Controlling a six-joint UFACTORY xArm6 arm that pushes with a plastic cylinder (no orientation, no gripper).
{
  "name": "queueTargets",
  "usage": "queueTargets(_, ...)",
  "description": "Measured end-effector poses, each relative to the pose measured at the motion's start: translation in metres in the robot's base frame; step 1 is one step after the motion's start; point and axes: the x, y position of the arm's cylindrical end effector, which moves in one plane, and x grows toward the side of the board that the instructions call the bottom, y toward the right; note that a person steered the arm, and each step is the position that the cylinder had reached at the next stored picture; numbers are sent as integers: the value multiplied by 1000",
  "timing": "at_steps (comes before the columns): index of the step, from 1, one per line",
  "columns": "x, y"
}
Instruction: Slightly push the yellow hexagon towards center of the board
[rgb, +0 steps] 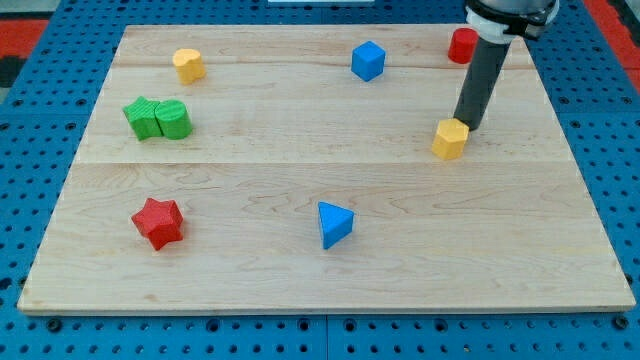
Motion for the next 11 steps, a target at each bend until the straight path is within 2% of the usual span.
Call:
queueTargets(2, 3, -66)
queueTargets(3, 4, -60)
queueTargets(4, 38, -2)
queueTargets(5, 67, 13)
queueTargets(11, 69, -4)
